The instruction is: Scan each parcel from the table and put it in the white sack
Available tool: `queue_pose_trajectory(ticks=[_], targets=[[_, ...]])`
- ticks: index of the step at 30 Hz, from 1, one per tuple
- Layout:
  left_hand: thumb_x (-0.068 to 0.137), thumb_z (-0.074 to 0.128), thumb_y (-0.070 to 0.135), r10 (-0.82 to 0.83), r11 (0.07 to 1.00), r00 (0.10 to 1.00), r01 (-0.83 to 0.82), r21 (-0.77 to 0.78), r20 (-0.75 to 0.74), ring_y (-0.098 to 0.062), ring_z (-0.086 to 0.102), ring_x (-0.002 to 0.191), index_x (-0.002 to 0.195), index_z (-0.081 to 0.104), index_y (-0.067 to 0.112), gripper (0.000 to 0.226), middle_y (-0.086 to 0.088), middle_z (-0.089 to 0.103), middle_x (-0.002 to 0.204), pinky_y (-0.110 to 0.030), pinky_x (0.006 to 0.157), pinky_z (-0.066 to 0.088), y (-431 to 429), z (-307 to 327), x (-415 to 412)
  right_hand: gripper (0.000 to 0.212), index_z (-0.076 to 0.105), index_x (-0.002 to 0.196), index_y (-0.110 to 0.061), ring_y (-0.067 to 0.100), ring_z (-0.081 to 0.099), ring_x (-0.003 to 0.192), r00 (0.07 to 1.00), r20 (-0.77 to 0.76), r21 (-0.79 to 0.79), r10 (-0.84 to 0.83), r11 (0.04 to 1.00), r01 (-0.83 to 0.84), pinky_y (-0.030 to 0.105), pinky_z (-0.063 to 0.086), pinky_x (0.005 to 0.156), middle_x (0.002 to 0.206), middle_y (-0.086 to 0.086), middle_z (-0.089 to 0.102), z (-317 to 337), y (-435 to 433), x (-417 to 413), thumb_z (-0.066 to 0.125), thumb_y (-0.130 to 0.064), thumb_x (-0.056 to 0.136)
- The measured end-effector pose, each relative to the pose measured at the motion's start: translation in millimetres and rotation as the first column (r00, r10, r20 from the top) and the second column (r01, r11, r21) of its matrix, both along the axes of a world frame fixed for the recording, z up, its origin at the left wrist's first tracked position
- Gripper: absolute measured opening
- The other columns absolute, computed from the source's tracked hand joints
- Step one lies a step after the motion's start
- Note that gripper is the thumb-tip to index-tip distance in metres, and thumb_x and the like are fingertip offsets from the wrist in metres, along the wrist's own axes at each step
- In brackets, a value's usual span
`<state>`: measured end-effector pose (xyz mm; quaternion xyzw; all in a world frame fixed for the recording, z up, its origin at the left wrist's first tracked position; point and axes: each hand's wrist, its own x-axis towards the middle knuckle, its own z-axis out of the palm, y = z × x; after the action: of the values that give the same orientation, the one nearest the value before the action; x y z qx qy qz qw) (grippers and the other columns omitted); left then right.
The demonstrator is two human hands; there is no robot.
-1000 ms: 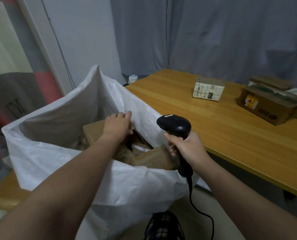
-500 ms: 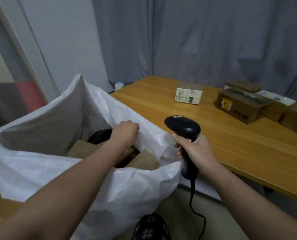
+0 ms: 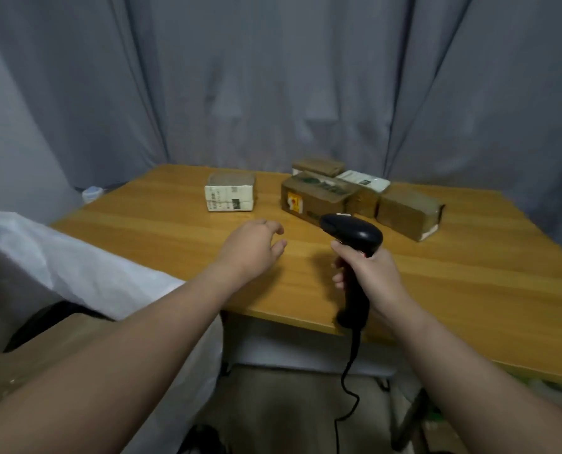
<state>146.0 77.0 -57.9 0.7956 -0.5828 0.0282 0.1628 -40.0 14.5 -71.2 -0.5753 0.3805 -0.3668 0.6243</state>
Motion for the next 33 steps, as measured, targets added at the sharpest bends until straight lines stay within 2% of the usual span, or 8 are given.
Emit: queue_pose_trajectory(ticks=[6,12,16,21,24,27,30,33], targets=[[0.095,0.051,0.04,-0.056,0.997,0.998,0.054,-0.053,-0.028,-0.033,0.044,0.123,0.132,0.049,0.014,0.045,-0.012,0.048,0.131,-0.041,0.102,0.04,-119.0,-8.4,-16.7,0.016,0.066,0.089,-0.009,0.018,0.058,0.056,0.983,0.171,0.271,-0.069,0.962,0.021,0.026,0.052,0.053,0.069,0.007,0.061,-12.1,-65.7,-20.4,0.07,-0.024,0.085],[0.093,0.042,0.058,0.005,0.997,0.999,-0.008,0.073,0.04,-0.036,0.029,0.137,0.146,0.031,0.019,0.067,-0.014,0.031,0.15,-0.049,0.11,0.029,-210.4,-9.5,-11.8,0.018,0.061,0.076,-0.012,0.014,0.05,0.051,0.939,0.325,0.506,-0.116,0.86,-0.068,0.021,0.046,0.044,0.065,0.003,0.054,-33.5,-111.4,-30.9,0.065,-0.028,0.084],[0.092,0.033,0.067,0.022,0.966,1.0,-0.026,0.258,0.019,-0.039,0.004,0.146,0.151,0.017,0.037,0.069,-0.005,0.01,0.161,-0.058,0.116,0.011,-242.0,-23.8,3.2,0.015,0.061,0.079,-0.011,0.013,0.052,0.051,0.971,0.224,0.429,-0.086,0.903,-0.019,0.021,0.047,0.045,0.067,0.002,0.055,-19.7,-144.8,-29.4,0.064,-0.025,0.084],[0.096,0.04,0.054,-0.073,0.989,0.995,0.064,0.135,0.063,-0.037,0.018,0.144,0.15,0.027,0.033,0.059,-0.008,0.024,0.158,-0.044,0.117,0.019,-223.5,-32.5,13.5,0.011,0.063,0.091,-0.015,0.016,0.059,0.077,0.99,0.127,0.219,-0.054,0.975,0.026,0.029,0.052,0.071,0.088,0.004,0.06,17.1,-187.3,-8.0,0.066,-0.022,0.083],[0.096,0.041,0.053,-0.127,0.984,0.991,0.121,0.132,0.04,-0.032,0.023,0.144,0.148,0.032,0.034,0.056,-0.006,0.028,0.156,-0.043,0.117,0.022,-203.7,-29.0,19.5,0.011,0.058,0.094,-0.016,0.02,0.057,0.078,1.0,-0.003,0.121,-0.021,0.992,0.021,0.029,0.049,0.069,0.09,0.007,0.059,28.9,-191.8,9.1,0.064,-0.019,0.085],[0.098,0.041,0.048,-0.185,0.979,0.983,0.183,0.091,0.009,-0.026,0.025,0.143,0.145,0.039,0.028,0.051,-0.004,0.032,0.154,-0.036,0.115,0.018,-185.4,-24.3,13.3,0.02,0.059,0.098,-0.014,0.025,0.062,0.085,0.993,-0.118,0.063,0.024,0.998,-0.017,0.035,0.055,0.078,0.098,0.011,0.063,33.8,-189.9,26.6,0.068,-0.019,0.081],[0.101,0.043,0.034,-0.258,0.966,0.946,0.252,-0.054,-0.197,-0.025,0.037,0.135,0.133,0.056,0.016,0.039,-0.007,0.049,0.142,-0.031,0.11,0.024,-172.8,-25.4,7.2,0.028,0.06,0.107,-0.009,0.019,0.062,0.076,0.987,-0.15,0.054,0.054,0.997,-0.046,0.027,0.048,0.061,0.089,0.007,0.064,32.3,-180.8,38.5,0.067,-0.019,0.082],[0.096,0.054,0.021,-0.132,0.975,0.908,0.045,-0.22,-0.397,-0.02,0.048,0.12,0.117,0.062,0.013,0.023,-0.008,0.049,0.129,-0.02,0.1,0.03,-156.0,-30.8,5.4,0.028,0.059,0.11,-0.009,0.017,0.062,0.073,0.987,-0.157,0.039,0.044,0.999,-0.038,0.026,0.045,0.057,0.086,0.005,0.063,29.2,-165.3,39.1,0.065,-0.019,0.085]])
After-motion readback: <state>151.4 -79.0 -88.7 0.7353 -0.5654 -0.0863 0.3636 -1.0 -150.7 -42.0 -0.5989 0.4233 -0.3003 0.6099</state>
